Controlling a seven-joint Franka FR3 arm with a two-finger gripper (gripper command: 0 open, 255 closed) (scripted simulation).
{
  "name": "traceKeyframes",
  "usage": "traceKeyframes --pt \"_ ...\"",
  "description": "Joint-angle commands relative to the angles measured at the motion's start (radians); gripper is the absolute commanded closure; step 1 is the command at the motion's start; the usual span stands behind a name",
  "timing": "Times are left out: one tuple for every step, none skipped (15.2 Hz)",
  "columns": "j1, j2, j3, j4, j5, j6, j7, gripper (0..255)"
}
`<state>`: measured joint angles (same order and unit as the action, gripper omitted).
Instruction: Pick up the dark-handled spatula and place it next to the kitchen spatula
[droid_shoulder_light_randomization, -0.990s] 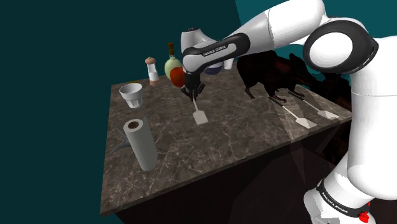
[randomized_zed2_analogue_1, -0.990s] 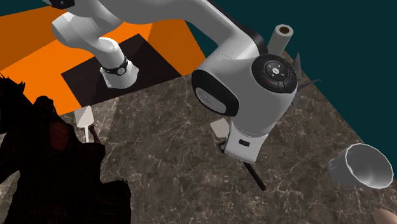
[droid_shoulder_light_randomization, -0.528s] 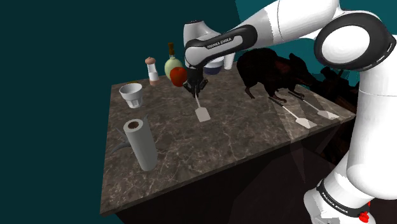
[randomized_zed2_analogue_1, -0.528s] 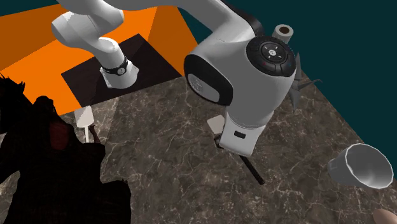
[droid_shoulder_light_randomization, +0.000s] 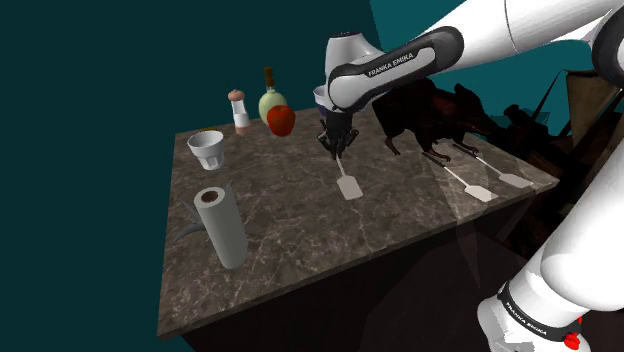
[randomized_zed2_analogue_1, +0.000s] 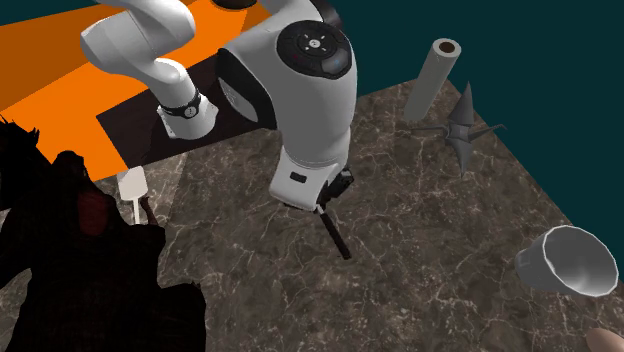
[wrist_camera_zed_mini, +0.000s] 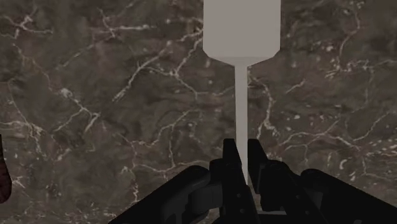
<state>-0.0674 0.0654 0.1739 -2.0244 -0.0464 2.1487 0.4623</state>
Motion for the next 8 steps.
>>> traceKeyframes --pt "-0.011 -0.071 -0.007 -0.087 0.015 0.018 -0.025 255" --pt "-0.016 -0.107 -0.012 -0.13 0.023 0.025 -0.038 255" --pt "-0.02 -0.144 -0.017 -0.173 0.03 0.032 -0.052 255" --pt "-0.024 -0.181 -0.023 -0.214 0.037 0.037 -0.066 255" --pt "-0.027 -0.218 -0.03 -0.255 0.043 0.041 -0.08 255" --pt "-0.03 -0.255 -0.037 -0.294 0.049 0.044 -0.094 255" --pt "-0.033 -0.292 -0.045 -0.332 0.054 0.046 -0.108 255" --pt "-0.036 -0.329 -0.053 -0.37 0.058 0.046 -0.122 255"
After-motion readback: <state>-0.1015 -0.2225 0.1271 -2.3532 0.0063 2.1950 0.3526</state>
